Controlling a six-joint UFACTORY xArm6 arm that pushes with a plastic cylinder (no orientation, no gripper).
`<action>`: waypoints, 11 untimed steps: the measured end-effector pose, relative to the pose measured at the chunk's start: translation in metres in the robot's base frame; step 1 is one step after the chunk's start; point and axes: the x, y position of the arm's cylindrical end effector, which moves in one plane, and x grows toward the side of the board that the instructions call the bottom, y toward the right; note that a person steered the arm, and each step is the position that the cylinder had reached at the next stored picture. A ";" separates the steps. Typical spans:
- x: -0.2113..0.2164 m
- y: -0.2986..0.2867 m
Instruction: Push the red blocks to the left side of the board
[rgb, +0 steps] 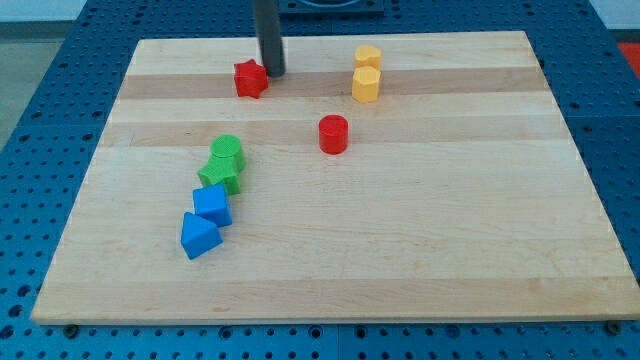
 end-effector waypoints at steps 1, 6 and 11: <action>0.011 0.032; 0.089 0.092; 0.138 0.049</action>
